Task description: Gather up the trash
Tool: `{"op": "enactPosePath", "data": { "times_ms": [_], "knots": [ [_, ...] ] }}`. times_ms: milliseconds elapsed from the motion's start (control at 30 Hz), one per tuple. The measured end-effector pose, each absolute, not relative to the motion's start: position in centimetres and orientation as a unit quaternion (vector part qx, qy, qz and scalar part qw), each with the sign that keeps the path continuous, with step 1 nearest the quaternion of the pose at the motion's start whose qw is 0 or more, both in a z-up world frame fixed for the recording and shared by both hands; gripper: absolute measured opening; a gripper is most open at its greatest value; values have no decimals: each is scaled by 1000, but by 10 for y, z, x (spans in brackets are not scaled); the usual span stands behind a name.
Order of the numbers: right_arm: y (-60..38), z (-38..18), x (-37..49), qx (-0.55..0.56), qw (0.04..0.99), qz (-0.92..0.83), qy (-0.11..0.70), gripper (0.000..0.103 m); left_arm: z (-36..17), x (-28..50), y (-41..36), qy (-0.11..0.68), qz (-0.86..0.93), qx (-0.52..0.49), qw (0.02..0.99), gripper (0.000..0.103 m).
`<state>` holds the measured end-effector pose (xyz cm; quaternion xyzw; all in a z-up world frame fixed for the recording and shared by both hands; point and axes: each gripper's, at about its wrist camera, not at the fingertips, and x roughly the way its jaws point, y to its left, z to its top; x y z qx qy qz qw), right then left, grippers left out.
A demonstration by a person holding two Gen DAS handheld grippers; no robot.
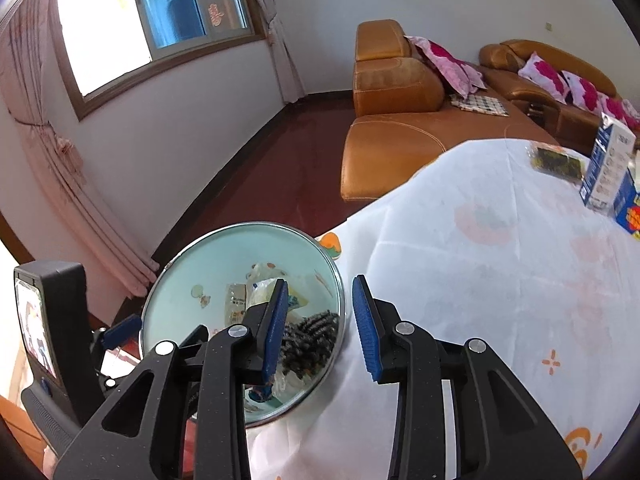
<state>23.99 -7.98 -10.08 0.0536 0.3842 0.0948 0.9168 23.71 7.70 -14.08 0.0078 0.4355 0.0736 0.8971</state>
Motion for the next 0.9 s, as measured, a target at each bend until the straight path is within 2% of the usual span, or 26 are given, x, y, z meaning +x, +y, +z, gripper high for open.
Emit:
{"op": "enactPosePath", "data": {
  "times_ms": [67, 167, 233, 267, 300, 600, 900],
  "knots": [
    [-84, -101, 236, 59, 916, 93, 385, 35, -136, 232, 78, 430, 68, -3, 900, 87],
    [-94, -98, 225, 75, 918, 86, 380, 36, -126, 220, 80, 412, 63, -11, 909, 98],
    [-101, -96, 215, 90, 920, 82, 372, 54, -121, 212, 81, 401, 65, -11, 914, 97],
    [-105, -96, 209, 97, 923, 76, 364, 72, -120, 210, 81, 400, 65, -11, 914, 97],
    [-108, -95, 202, 104, 927, 67, 354, 82, -119, 206, 81, 400, 67, -11, 914, 97],
    [-121, -89, 167, 120, 929, 58, 347, 84, -109, 169, 80, 391, 68, -27, 918, 97],
    [-122, -56, 115, 117, 944, 71, 299, 86, -93, 121, 82, 382, 108, -18, 918, 97]
  ]
}}
